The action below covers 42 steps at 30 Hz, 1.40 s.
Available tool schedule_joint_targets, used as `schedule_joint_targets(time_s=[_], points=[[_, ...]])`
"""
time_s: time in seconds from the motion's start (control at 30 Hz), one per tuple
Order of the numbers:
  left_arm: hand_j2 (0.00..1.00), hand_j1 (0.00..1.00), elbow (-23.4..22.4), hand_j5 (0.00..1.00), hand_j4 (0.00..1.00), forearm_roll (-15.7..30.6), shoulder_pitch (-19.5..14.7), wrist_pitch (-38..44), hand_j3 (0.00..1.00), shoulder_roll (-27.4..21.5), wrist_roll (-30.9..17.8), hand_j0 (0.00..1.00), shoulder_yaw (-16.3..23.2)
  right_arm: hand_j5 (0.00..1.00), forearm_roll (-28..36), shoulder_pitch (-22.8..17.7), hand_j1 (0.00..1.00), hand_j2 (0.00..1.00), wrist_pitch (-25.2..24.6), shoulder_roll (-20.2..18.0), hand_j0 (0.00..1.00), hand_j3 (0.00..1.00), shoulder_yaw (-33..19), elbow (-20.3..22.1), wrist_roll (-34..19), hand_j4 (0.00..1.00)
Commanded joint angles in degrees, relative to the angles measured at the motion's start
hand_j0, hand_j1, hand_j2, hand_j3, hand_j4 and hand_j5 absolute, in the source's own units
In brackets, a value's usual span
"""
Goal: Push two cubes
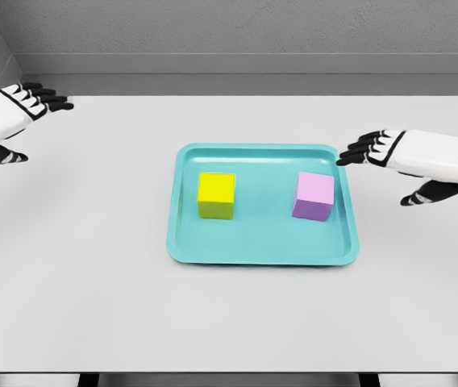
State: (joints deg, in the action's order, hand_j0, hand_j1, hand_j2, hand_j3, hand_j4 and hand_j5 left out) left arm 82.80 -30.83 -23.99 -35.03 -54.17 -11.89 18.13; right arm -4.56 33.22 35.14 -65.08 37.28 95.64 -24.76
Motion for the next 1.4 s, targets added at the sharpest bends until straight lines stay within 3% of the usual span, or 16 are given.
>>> schedule_joint_targets(time_s=[0.0, 0.13, 0.2, 0.37, 0.43, 0.5, 0.57, 0.67, 0.77, 1.1, 1.2, 1.37], points=[[1.00, 1.00, 0.43, 1.00, 1.00, -0.81, 0.00, 0.03, 1.00, -0.32, -2.70, 1.00, 1.11, 1.00, -0.19, 0.00, 1.00, 1.00, -0.14, -0.23, 1.00, 1.00, 0.78, 0.07, 0.33, 1.00], [1.00, 1.00, 0.26, 1.00, 1.00, -1.43, -0.44, 0.03, 1.00, 0.03, -4.11, 1.00, 1.64, 1.00, 0.25, 0.53, 1.00, 1.00, -0.14, -0.05, 1.00, 1.00, 0.78, 0.07, 1.47, 1.00], [1.00, 1.00, 0.17, 1.00, 1.00, -1.60, -0.44, 0.03, 1.00, 0.12, -4.19, 1.00, 1.64, 1.00, -0.01, 0.88, 1.00, 1.00, -0.14, -0.23, 1.00, 1.00, 0.61, -0.28, 5.08, 1.00], [1.00, 1.00, 0.08, 1.00, 1.00, -3.54, -1.23, 0.03, 1.00, 0.91, -4.19, 1.00, 1.99, 1.00, -1.42, 4.83, 1.00, 1.00, -0.14, 0.12, 1.00, 1.00, 0.16, -3.10, 4.55, 1.00], [0.94, 0.94, 0.17, 0.94, 0.94, -3.88, -1.23, 0.03, 0.94, 0.91, -4.19, 0.94, 1.99, 0.83, -5.28, 7.03, 0.83, 0.83, -0.14, 0.39, 0.83, 0.83, 0.08, -7.49, 3.32, 0.83], [0.87, 0.87, -0.01, 0.87, 0.87, -6.26, -1.23, 0.03, 0.87, 2.49, -4.19, 0.87, 1.99, 0.75, -13.45, 9.14, 0.75, 0.75, -0.14, 1.88, 0.75, 0.75, 0.16, -8.54, 3.06, 0.75], [0.82, 0.82, -0.01, 0.82, 0.82, -6.87, -1.23, 0.03, 0.82, 3.37, -4.19, 0.82, 1.99, 0.75, -19.52, 10.72, 0.75, 0.75, -0.14, 4.34, 0.75, 0.75, 0.34, -11.70, -0.54, 0.75], [0.76, 0.76, -0.01, 0.76, 0.76, -8.02, -1.41, 0.03, 0.76, 4.69, -4.19, 0.76, 2.08, 0.75, -21.19, 13.97, 0.75, 0.75, -0.14, 7.94, 0.75, 0.75, 0.60, -19.79, -7.75, 0.75], [0.77, 0.77, -1.76, 0.77, 0.77, -8.19, -4.66, 0.03, 0.77, 5.83, -4.19, 0.77, 7.88, 0.75, -25.76, 14.85, 0.75, 0.75, -0.14, 9.18, 0.75, 0.75, 4.21, -19.97, -8.11, 0.75], [0.77, 0.77, -1.24, 0.77, 0.77, -8.02, -8.52, 0.03, 0.77, 6.71, -4.19, 0.77, 14.56, 0.65, -31.56, 14.33, 0.65, 0.65, -0.14, 9.97, 0.65, 0.65, 10.01, -19.36, -8.19, 0.65], [0.77, 0.77, 0.43, 0.77, 0.77, -7.75, -8.79, 0.03, 0.77, 6.89, -4.19, 0.77, 14.91, 0.65, -31.92, 14.24, 0.65, 0.65, -0.14, 9.88, 0.65, 0.65, 10.80, -15.49, -8.19, 0.65], [0.77, 0.77, 1.84, 0.77, 0.77, -7.84, -9.58, 0.03, 0.77, 8.73, -4.19, 0.77, 17.64, 0.65, -31.83, 14.06, 0.65, 0.65, -0.14, 9.70, 0.65, 0.65, 10.71, -14.08, -8.19, 0.65]])
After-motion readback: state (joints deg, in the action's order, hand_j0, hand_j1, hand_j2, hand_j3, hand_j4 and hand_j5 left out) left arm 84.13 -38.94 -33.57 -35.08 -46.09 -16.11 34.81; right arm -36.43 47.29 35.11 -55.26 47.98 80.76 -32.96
